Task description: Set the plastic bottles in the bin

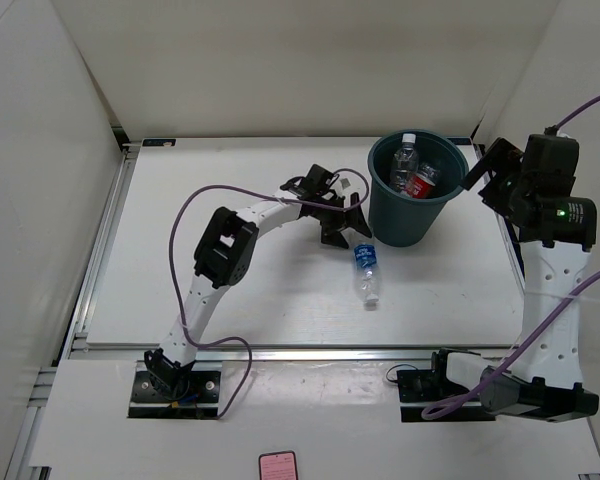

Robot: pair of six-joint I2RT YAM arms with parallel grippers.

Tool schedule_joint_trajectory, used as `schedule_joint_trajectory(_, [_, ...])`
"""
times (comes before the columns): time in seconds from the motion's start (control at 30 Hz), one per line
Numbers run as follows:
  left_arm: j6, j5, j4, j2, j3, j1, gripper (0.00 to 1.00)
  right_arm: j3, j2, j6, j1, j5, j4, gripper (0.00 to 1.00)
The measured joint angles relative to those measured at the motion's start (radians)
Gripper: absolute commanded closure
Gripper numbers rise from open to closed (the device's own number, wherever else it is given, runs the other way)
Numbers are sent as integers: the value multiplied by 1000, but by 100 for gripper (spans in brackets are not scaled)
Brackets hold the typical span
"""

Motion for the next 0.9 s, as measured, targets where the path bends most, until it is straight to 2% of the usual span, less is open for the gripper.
schedule_joint_trajectory(0.1, [-3, 46, -3, 23, 18, 1, 18, -6, -6, -2, 0, 10, 2, 0])
schedule_joint_trajectory(0.13, [-2, 56, -2, 31, 24, 2, 25, -10, -9, -2, 0, 12, 2, 0])
schedule_joint_trajectory(0.17, [-4, 72, -3, 38, 25, 2, 40, -13, -11, -2, 0, 14, 2, 0])
schedule_joint_trajectory(0.2, [-2, 93, -2, 43, 28, 1, 46, -16, -13, -3, 0, 16, 2, 0])
schedule_joint_trajectory(0.4, [40, 107, -23, -32, -81, 13, 51, -42, -21, -5, 0, 23, 3, 0])
schedule_joint_trajectory(0.5, [68, 51, -125, -105, -120, 53, 51, -65, -24, -5, 0, 29, 2, 0])
schedule_joint_trajectory(0.63, [109, -57, -277, -244, -99, 154, 53, -81, -25, -3, 0, 43, 1, 0])
schedule_joint_trajectory(0.7, [134, -129, -369, -308, -19, 210, 53, -81, -25, -3, 0, 47, 3, 0])
schedule_joint_trajectory(0.77, [163, -204, -423, -344, 124, 261, 53, -81, -25, -3, 0, 51, 3, 0])
schedule_joint_trajectory(0.9, [206, -300, -383, -383, 392, 284, 53, -81, -25, -1, 0, 60, 3, 0])
